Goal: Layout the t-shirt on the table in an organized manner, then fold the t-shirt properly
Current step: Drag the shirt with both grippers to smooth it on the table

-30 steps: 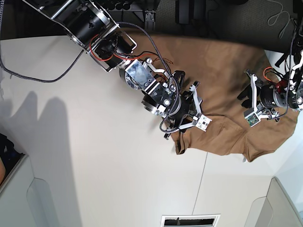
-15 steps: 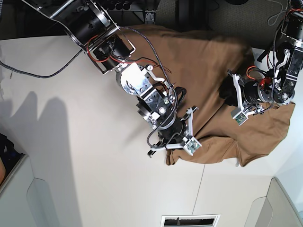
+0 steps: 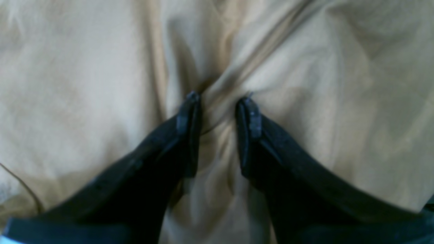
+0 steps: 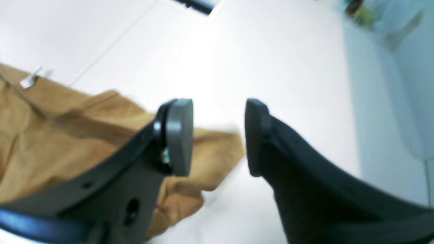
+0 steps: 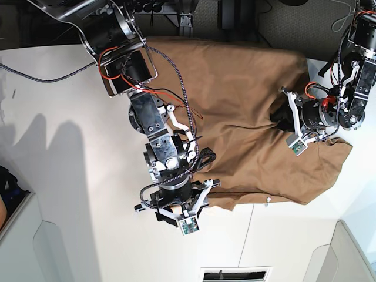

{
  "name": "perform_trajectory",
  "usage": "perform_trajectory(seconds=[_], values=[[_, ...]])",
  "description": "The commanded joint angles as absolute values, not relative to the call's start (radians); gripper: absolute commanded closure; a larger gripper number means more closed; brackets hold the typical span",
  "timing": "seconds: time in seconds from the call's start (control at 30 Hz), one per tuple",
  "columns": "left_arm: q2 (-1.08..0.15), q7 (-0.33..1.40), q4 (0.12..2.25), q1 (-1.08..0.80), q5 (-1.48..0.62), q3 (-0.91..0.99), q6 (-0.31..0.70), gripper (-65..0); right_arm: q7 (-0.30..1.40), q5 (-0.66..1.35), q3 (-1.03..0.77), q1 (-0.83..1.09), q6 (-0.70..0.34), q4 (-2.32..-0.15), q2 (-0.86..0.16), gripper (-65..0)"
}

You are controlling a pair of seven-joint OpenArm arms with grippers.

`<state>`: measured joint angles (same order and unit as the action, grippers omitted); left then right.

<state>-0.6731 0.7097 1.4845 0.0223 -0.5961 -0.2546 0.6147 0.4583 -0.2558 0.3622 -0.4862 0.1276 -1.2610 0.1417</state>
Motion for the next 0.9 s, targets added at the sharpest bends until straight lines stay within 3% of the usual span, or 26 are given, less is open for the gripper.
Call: perform_trajectory(seconds=[0.0, 0.17, 0.2, 0.27, 0.37, 0.43, 0.7, 0.87], values=[[-0.690, 0.726, 1.489, 0.030, -0.587, -0.248, 0.614, -21.5, 0.459, -0.250, 0.360, -0.517, 0.135, -1.277, 0.150, -25.1], [-0.691, 0.726, 1.489, 0.030, -0.583, -0.248, 0.614, -21.5, 0.541, -0.115, 0.379, -0.511, 0.112, -1.277, 0.152, -23.3], [-0.691, 0.726, 1.490, 0.031, -0.584, -0.247, 0.614, -21.5, 0.532, -0.098, 0.390, -0.505, 0.080, -1.277, 0.152, -18.4], [-0.702, 0.726, 1.498, 0.033, -0.590, -0.247, 0.614, -21.5, 0.518, -0.064, 0.419, -0.488, -0.006, -1.277, 0.152, 0.0], [-0.732, 0.719, 1.555, 0.033, -0.633, -0.247, 0.614, -21.5, 0.494, -0.016, 0.466, -0.459, -0.188, -1.277, 0.152, 0.0], [-0.756, 0.719, 1.608, 0.033, -0.640, -0.247, 0.614, -21.5, 0.458, -0.014, 0.495, -0.432, -0.253, -1.273, 0.152, 0.0], [-0.834, 0.733, 1.626, 0.031, -0.605, -0.247, 0.608, -21.5, 0.419, -0.057, 0.541, -0.407, -0.259, -1.148, 0.147, 0.0], [-0.837, 0.697, 1.525, 0.031, -0.543, -0.247, 0.538, -21.5, 0.437, -0.071, 0.541, -0.401, -0.258, -1.074, 0.111, 0.0]])
